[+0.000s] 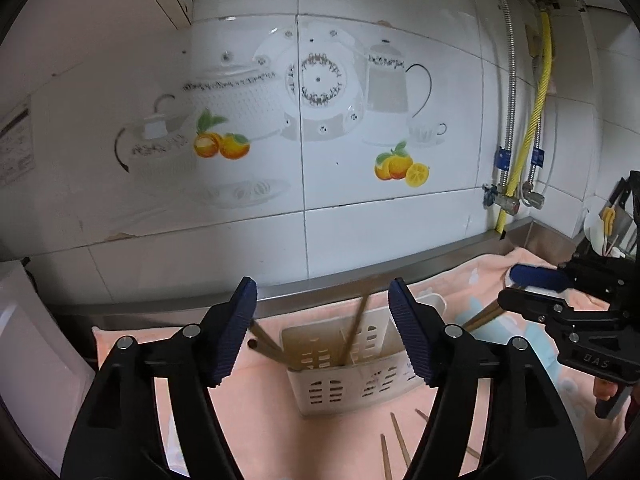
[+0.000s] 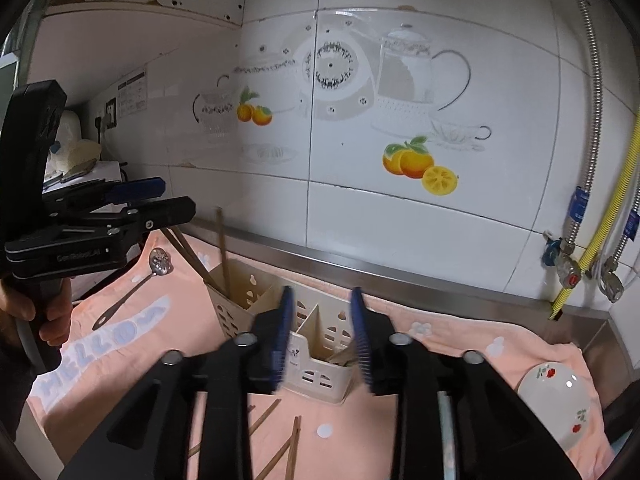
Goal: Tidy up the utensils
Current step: 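Open both tools to release the chopsticks and pull back from the holder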
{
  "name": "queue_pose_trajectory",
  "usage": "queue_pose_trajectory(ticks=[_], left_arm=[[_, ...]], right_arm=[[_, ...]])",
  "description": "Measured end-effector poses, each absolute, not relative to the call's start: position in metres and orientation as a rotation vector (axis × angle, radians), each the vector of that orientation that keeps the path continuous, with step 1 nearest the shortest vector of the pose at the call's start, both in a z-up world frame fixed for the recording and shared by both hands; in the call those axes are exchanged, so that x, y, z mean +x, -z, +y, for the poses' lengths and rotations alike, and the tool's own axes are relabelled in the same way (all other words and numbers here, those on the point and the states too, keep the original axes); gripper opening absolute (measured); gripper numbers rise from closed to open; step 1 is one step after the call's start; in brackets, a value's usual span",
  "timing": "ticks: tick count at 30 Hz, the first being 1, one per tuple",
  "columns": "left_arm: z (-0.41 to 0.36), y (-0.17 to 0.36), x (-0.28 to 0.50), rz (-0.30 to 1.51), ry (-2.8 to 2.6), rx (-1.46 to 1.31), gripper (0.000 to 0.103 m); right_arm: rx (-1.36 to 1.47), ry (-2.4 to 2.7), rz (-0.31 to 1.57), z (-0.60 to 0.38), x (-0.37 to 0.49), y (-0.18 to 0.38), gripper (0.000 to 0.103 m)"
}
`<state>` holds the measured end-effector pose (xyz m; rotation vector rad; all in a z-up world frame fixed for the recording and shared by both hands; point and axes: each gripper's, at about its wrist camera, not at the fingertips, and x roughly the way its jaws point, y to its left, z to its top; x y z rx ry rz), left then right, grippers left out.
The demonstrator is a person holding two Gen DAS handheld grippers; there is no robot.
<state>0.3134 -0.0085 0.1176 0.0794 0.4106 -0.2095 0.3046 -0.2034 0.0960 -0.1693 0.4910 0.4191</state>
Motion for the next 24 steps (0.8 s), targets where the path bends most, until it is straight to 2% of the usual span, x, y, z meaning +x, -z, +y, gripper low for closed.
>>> queue_pose_trajectory(ticks=[2,7,9,12,18,24], left_arm=[[-0.007,-0.118,0.305,0.403,0.205,0.08,0.077],[-0.001,-0.118,0.284,0.387,0.196,0.073,0.087],[0.001,-0.116,0.276,0.385,0.193,0.067,0.091],[0.003,-0.112,0.263,0.383,0.186,0.065,0.097],[0.009,-0.099,0.244,0.396,0.174,0.063,0.098],[0.018,-0.079,0.226,0.433,0.159,0.031,0.098]], right_arm=[[-0.175,-0.414,0.481,-0.205,0.298,-0.096,0.038],[-0.181,-0.404,0.456,-0.209,0.277,-0.096,0.047],[-0.186,-0.397,0.443,-0.209,0.268,-0.095,0.053],[-0.192,-0.391,0.432,-0.21,0.257,-0.094,0.057],[-0.199,-0.373,0.427,-0.211,0.237,-0.084,0.071],[-0.176,-0.379,0.45,-0.212,0.221,-0.068,0.08]])
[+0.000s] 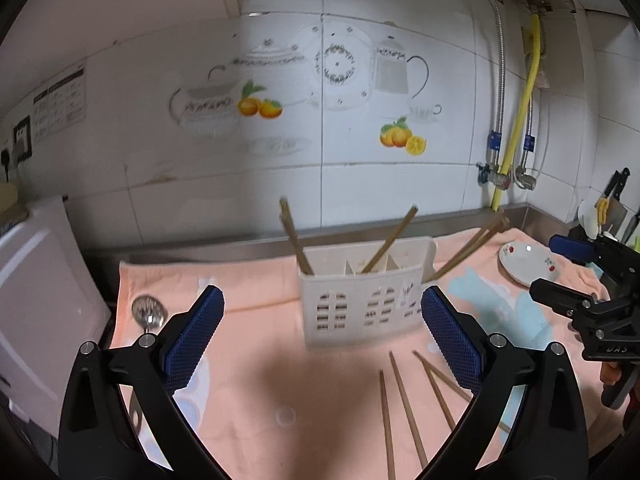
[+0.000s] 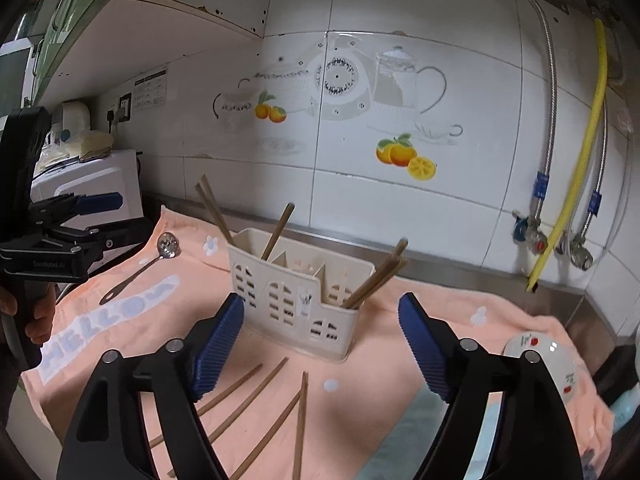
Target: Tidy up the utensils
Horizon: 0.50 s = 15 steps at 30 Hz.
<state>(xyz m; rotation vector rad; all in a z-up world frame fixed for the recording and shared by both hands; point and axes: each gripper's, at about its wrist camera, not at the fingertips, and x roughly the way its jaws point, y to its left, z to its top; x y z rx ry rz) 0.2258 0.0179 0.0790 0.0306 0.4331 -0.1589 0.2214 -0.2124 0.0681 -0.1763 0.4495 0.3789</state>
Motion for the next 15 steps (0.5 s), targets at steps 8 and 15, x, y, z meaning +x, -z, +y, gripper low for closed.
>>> queue_pose_trajectory(ticks=[8,15], left_arm=[[0.027,-0.053,0.212,0.487,0.15,-0.009,0.098],[0.026,-0.035,0.202,0.525,0.142,-0.016,0.098]], right_arm=[[-0.158,-0.386,0.483,-0.211,0.208,-0.047,0.084],[-0.123,-0.387,0.51,-0.215,0.197,-0.033,0.088]])
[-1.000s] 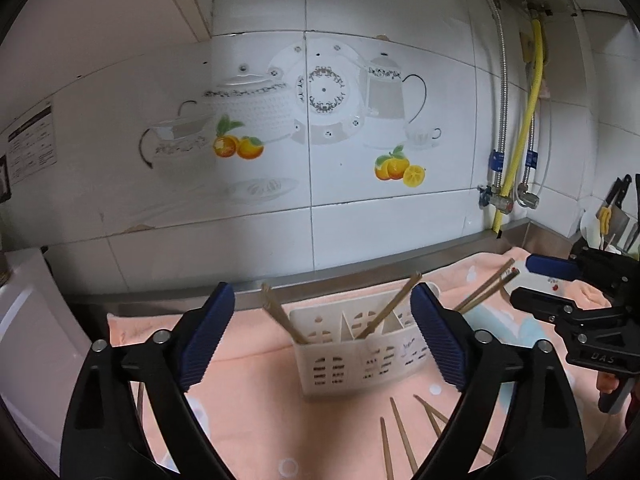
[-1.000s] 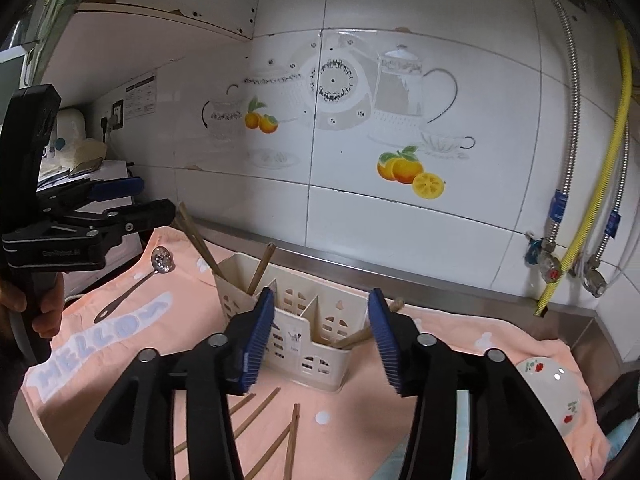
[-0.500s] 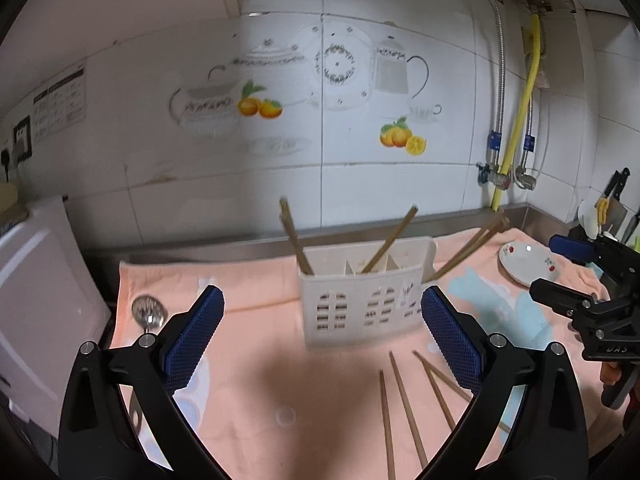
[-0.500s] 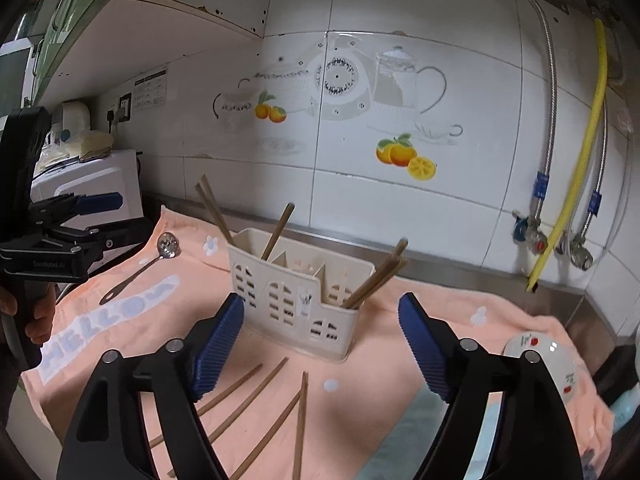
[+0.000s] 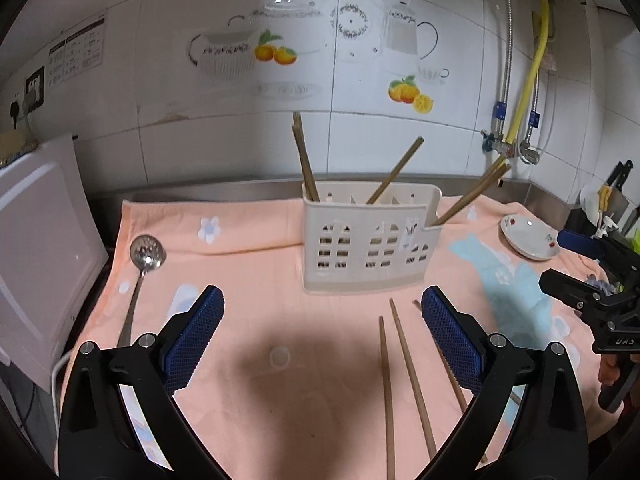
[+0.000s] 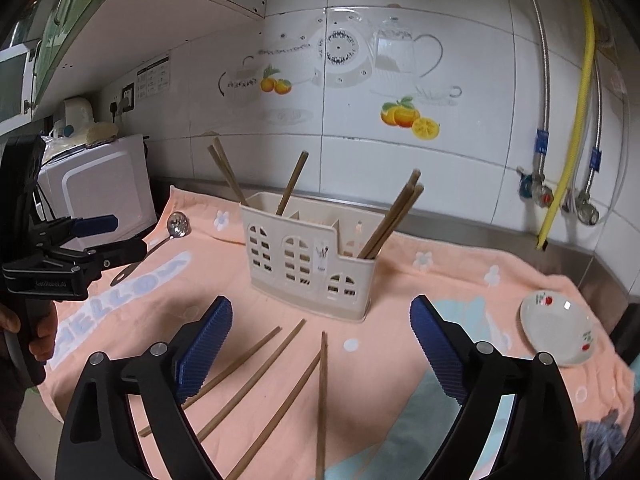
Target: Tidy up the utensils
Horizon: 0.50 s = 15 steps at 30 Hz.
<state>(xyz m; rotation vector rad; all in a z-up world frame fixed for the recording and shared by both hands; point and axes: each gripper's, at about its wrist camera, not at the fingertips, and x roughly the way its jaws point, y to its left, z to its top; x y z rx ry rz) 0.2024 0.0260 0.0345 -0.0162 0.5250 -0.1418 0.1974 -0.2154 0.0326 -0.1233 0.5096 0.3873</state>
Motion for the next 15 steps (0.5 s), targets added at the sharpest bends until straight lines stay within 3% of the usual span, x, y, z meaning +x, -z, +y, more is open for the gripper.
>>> queue_pose_trajectory(ticks=[15], left_arm=[[0.03,-0.004,0.194,0.59,0.109,-0.036,0.098]], right_arm=[[-0.062,-0.349,0.581,-0.231,0.188,0.002,0.089]])
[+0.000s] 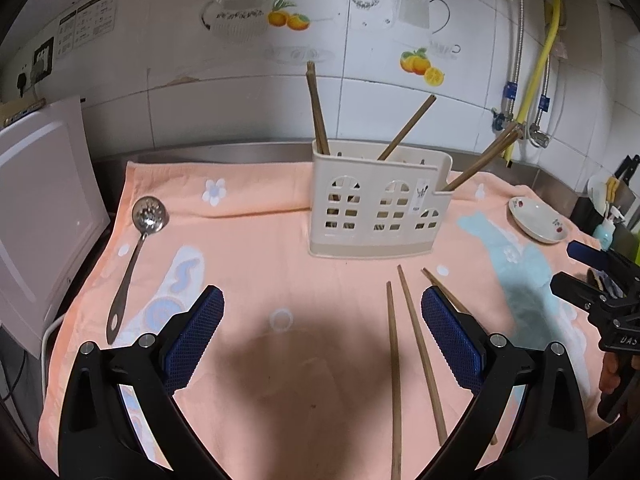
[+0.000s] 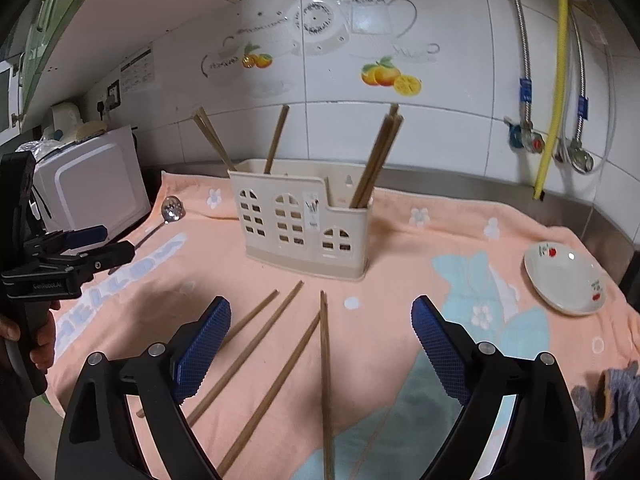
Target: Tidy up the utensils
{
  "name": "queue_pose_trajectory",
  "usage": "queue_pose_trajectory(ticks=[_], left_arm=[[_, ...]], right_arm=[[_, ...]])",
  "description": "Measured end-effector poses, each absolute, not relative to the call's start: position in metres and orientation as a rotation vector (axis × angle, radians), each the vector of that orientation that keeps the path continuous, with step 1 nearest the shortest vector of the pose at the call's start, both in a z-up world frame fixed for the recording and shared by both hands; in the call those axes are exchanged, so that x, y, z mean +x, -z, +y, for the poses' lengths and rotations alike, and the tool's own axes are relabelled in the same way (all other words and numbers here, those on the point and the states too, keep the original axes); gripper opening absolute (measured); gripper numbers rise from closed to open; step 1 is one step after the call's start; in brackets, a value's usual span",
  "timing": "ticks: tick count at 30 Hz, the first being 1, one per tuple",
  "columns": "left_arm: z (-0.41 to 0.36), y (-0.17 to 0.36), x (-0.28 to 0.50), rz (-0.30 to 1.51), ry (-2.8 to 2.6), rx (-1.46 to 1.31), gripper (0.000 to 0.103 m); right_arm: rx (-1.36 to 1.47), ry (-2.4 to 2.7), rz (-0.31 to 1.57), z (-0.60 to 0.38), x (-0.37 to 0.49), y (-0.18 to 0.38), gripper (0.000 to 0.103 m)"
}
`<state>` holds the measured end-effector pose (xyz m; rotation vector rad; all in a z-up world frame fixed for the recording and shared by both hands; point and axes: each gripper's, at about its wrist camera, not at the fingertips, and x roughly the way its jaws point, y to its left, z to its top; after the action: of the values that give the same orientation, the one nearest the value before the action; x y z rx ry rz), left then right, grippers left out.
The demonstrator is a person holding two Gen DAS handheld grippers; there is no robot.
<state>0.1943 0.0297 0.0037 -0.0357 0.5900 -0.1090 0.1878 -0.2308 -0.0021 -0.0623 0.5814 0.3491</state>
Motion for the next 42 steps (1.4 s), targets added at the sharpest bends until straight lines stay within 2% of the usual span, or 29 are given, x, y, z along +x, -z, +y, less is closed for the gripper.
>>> queue_pose_trajectory(ticks=[42], left_arm=[[0.034,0.034,0.18,0.682,0.068,-0.063,0.098]], right_arm=[[0.03,-0.302,0.698,-0.26,0.173,0.046,0.089]])
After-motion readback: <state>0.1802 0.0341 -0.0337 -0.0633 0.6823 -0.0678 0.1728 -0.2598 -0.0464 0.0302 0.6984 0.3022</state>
